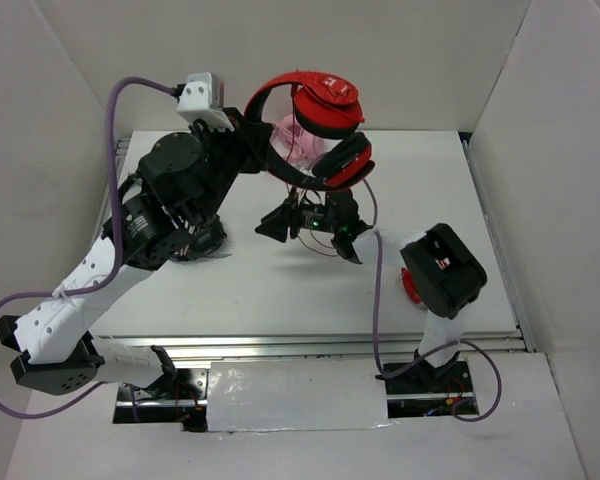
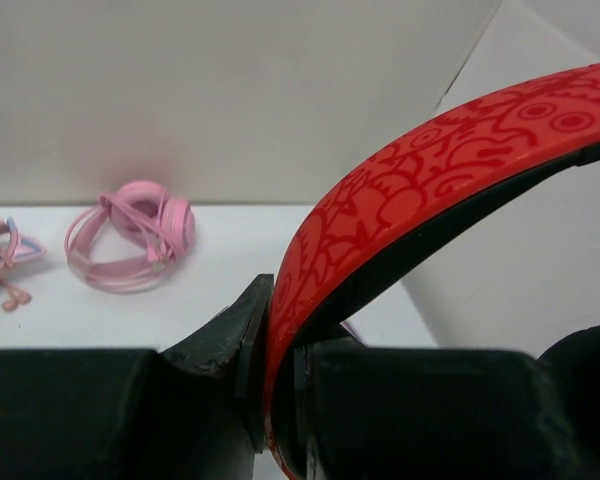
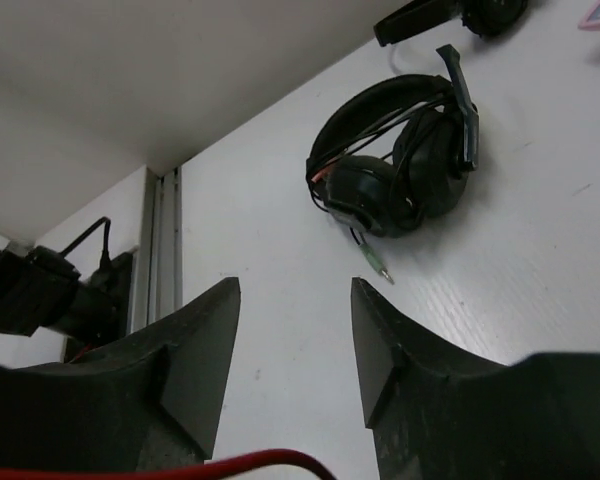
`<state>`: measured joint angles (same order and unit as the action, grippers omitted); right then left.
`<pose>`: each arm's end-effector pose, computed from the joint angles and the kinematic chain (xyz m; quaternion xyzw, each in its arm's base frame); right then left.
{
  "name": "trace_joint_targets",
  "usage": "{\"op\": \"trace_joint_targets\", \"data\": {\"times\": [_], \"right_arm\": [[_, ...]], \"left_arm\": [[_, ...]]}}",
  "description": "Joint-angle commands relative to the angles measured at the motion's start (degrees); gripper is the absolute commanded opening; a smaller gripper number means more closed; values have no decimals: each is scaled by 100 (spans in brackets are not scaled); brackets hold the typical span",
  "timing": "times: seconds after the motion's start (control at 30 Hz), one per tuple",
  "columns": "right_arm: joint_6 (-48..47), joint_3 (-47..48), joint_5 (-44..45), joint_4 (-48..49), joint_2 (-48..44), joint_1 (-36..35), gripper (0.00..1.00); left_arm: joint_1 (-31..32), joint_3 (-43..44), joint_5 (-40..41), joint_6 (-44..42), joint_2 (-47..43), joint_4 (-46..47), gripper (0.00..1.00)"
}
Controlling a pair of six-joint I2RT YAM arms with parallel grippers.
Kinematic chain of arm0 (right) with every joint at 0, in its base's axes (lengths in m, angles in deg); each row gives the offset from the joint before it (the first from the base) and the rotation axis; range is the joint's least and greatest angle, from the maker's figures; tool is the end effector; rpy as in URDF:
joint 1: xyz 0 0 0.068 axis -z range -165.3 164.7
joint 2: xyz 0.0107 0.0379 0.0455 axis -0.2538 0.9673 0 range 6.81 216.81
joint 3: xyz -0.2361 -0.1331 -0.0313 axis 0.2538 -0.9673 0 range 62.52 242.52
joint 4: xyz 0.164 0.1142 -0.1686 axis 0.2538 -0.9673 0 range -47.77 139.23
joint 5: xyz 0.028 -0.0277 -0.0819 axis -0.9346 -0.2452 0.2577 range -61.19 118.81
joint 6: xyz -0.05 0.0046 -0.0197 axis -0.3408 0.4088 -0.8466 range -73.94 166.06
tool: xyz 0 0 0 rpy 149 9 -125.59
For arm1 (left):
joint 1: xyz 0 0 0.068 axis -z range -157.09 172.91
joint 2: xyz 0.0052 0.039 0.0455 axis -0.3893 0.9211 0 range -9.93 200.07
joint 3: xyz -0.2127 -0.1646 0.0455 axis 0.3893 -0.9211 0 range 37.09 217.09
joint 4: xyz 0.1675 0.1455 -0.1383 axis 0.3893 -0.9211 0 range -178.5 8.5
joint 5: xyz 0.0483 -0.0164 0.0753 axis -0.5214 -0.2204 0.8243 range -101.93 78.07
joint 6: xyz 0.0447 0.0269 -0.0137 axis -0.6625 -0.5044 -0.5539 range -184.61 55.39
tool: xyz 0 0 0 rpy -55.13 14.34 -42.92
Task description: Wrap the headphones
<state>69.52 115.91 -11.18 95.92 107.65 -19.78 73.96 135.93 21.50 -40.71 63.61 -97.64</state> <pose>0.3009 0.2345 0.2315 -0.3033 0.6427 0.5326 0.4596 0.1683 -0.1770 0.5421 -0.0671 0.6550 -0.2957 0.6921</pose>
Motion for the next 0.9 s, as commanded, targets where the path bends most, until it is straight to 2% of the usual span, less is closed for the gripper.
{"op": "trace_joint_targets", "data": {"times": [0.0,0.1,0.17,0.2,0.23,0.3,0.33,0.37,0.43,0.47,0.5,0.57,0.6,0.67,0.7,0.73,0.8,0.83,0.87], "right_arm": [[351,635,-184,920,697,-41,57],[702,866,-676,1016,1069,-102,55],[791,622,-887,1261,930,-182,51],[774,211,-897,1298,816,-217,48],[652,7,-932,1237,693,-322,44],[493,-652,-985,1018,245,-454,24],[371,-906,-985,930,43,-585,14],[352,-1196,-906,903,-394,-656,0],[282,-2058,-406,824,-958,-883,0],[229,-2530,-239,763,-1561,-972,0],[177,-2726,119,657,-1863,-1077,0],[-138,-2973,586,-236,-2905,-1454,0],[-245,-2974,1363,-1110,-3643,-1604,0],[-386,-2765,2359,-1993,-4341,-2077,0],[-491,-2642,3434,-2407,-4623,-2220,0],[-553,-2519,3941,-3142,-5156,-2334,0],[-737,-2053,5170,-3797,-5529,-2624,0],[-799,-1686,6238,-4330,-5766,-2730,0],[-913,-1508,6727,-4527,-5855,-2922,0]], "left_arm": [[11,854,173,-8,151,68,0],[11,1426,470,-236,407,-205,0],[-24,1785,925,-315,600,-293,0],[-51,1865,1042,-385,696,-310,0],[-121,1936,1121,-421,749,-302,0],[-148,2085,1533,-596,907,-188,0],[-217,2182,1631,-667,969,-170,0],[-270,2235,1684,-702,1022,-161,0],[-628,2384,1694,-606,1215,-301,0],[-822,2472,1536,-475,1259,-424,0],[-1259,2534,1230,-135,1364,-660,0],[-1561,2456,1323,-9,1444,-636,0],[-1737,2351,1472,-17,1548,-627,0],[-1835,2192,1718,-43,1628,-627,0],[-1896,2087,1876,-87,1698,-610,0],[-1931,1834,2113,-35,1716,-653,0],[-2054,1299,2185,105,1673,-662,0],[-2107,1121,2116,150,1638,-627,0],[-2125,928,2106,228,1620,-636,0]]}}
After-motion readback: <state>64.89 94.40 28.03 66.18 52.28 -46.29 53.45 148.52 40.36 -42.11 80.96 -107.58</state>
